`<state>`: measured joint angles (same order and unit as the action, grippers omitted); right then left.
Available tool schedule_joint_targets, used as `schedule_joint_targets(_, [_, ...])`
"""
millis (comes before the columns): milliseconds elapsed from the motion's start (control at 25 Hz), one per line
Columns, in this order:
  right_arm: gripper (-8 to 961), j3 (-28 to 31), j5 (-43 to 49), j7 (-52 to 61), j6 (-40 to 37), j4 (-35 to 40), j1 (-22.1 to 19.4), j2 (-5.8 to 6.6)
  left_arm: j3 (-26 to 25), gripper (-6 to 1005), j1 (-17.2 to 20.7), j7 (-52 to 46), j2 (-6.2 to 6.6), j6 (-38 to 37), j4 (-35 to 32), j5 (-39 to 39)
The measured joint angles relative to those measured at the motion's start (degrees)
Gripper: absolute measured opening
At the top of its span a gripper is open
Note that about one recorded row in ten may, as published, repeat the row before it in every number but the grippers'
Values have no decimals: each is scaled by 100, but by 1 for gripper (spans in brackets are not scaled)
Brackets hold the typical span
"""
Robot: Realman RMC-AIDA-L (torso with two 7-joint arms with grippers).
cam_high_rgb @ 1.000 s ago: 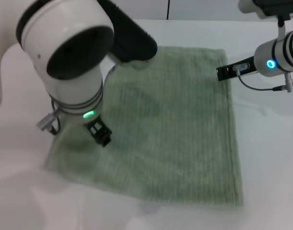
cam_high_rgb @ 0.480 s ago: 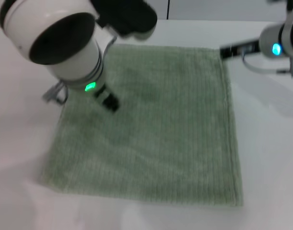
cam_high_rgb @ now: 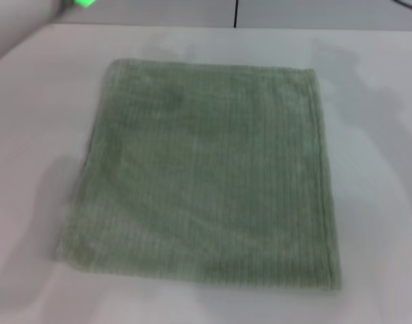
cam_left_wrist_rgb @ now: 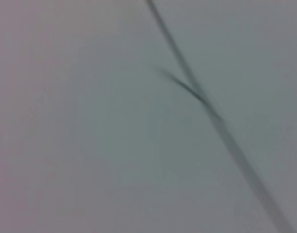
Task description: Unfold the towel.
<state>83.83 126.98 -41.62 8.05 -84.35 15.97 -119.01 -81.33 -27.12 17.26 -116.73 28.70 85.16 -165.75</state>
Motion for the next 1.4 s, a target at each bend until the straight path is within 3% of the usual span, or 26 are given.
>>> schedule_joint_targets(40, [115,-237,-62,-60,-382,-58,-216,17,0,730,0,0,0,0,0,0])
schedule_joint_targets(80, [116,-451,-66,-96,-836,-79,-438,18,-218,730,469,706,-158,-1236,31,12])
schedule_joint_targets(120, [116,-643,-24,-117,-1260,-84,-631,15,-50,730,1235,1264,-178,-3567,-201,179])
schedule_joint_targets(160, [117,-828,60,-123,-1694,-53,-796,0,38,730,1490,1186,-179,-4385,-378,346])
schedule_joint_targets(240, [117,-1351,293,-83,-2870,125,-1082,10,112,730,1669,857,-172,-5103,-717,485])
schedule_joint_targets(280, [118,-1856,651,109,-4104,486,-1264,31,136,730,1734,686,-172,-5466,-946,540])
schedule_joint_targets(320, [118,-1856,651,109,-4104,486,-1264,31,177,730,1792,464,-175,-5886,-1247,576])
schedule_joint_targets(400, [119,-2247,1264,517,-5568,1168,-1334,12,277,730,1794,106,-175,-6607,-1922,649])
schedule_joint_targets(480, [120,-2585,1923,1353,-7564,2399,-1193,-2,359,730,1746,-219,-178,-7318,-2629,694])
schedule_joint_targets(560, [121,-2744,2066,2091,-9065,3631,-913,-19,402,731,1675,-536,-195,-7900,-3233,774])
schedule_joint_targets(680, [122,-2946,1623,3020,-10705,5134,-466,-49,514,731,1490,-1124,-193,-8695,-4223,890])
schedule_joint_targets(800, [123,-3129,1089,3390,-11303,5836,-313,-34,542,731,1289,-1306,-193,-9087,-4933,893])
schedule_joint_targets(1040, [125,-3083,842,3912,-10972,6195,-362,-15,548,733,1057,-1362,-212,-9249,-5741,903])
schedule_joint_targets(1200, [127,-3125,813,3922,-10836,6307,-319,-22,586,735,1070,-1348,-218,-9263,-5804,911])
schedule_joint_targets(1400, [429,-3165,798,3898,-10707,6389,-289,-32,593,735,1099,-1384,-214,-9334,-5943,914])
